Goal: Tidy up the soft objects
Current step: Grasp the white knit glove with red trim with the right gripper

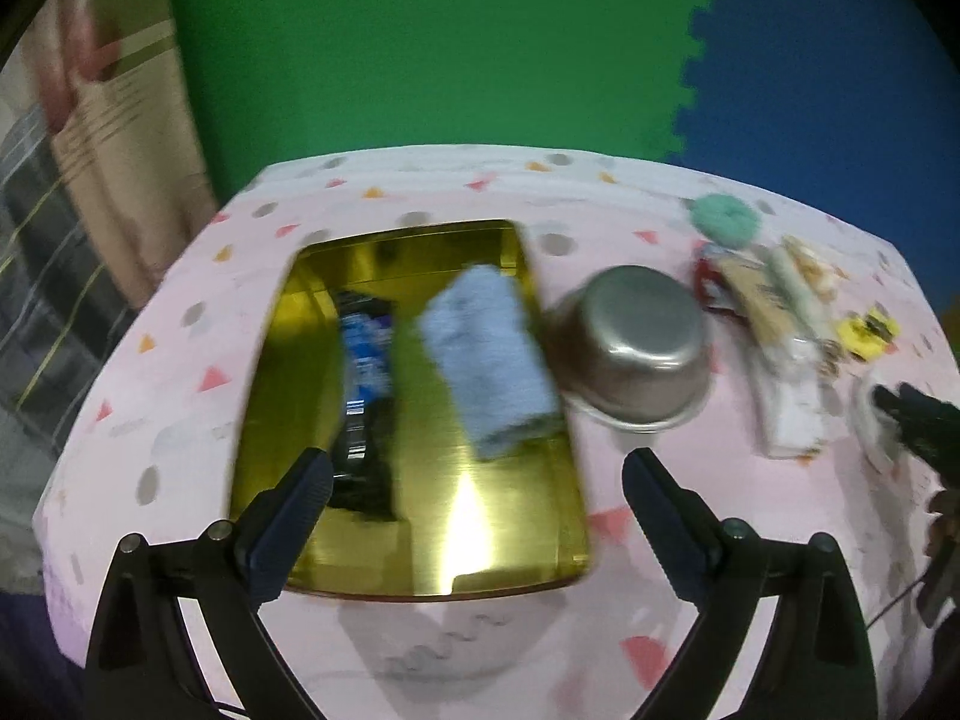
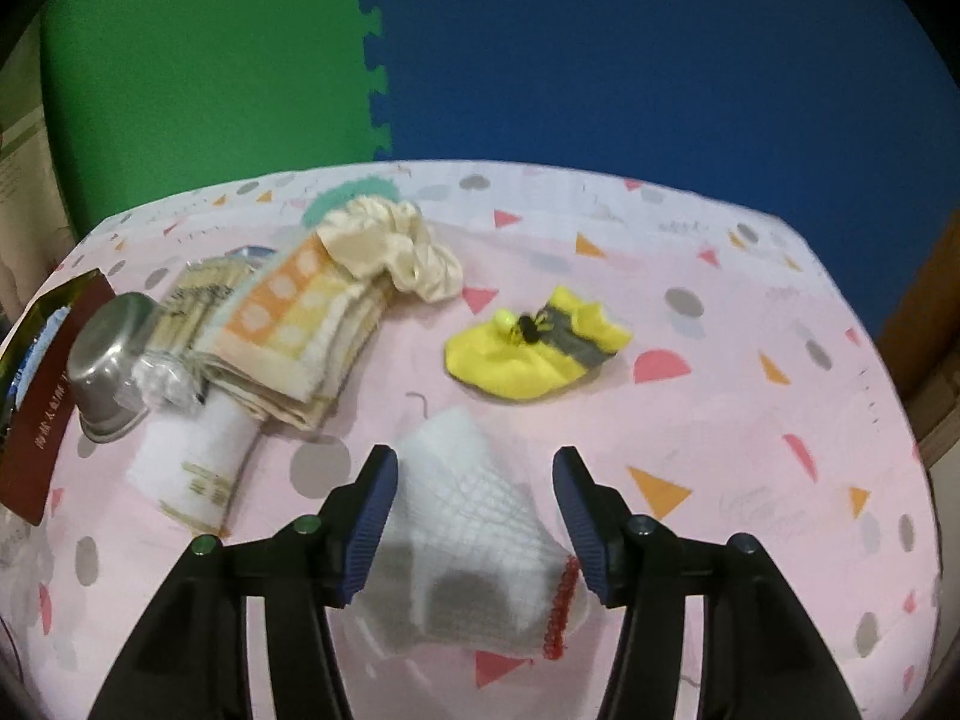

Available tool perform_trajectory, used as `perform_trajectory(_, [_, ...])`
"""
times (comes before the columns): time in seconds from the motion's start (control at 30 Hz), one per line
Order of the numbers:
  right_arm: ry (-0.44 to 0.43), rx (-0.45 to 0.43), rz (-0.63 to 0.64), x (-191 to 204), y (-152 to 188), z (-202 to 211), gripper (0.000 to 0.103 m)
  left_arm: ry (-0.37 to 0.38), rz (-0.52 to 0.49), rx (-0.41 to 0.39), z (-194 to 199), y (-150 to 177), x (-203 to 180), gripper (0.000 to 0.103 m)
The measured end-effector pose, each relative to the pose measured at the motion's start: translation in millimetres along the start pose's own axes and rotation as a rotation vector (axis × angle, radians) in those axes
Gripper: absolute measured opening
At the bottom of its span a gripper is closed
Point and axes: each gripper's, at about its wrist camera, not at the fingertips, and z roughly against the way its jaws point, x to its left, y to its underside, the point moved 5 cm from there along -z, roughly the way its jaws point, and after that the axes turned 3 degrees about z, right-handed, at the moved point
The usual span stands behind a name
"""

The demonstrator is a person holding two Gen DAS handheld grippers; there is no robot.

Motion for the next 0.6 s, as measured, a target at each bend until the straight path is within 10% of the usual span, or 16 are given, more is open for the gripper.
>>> perform_trajectory(0.6, [0.008, -0.036, 0.089, 7, 18, -3, 0.059, 0.253, -0.195, 0.095, -41, 17, -153, 0.098])
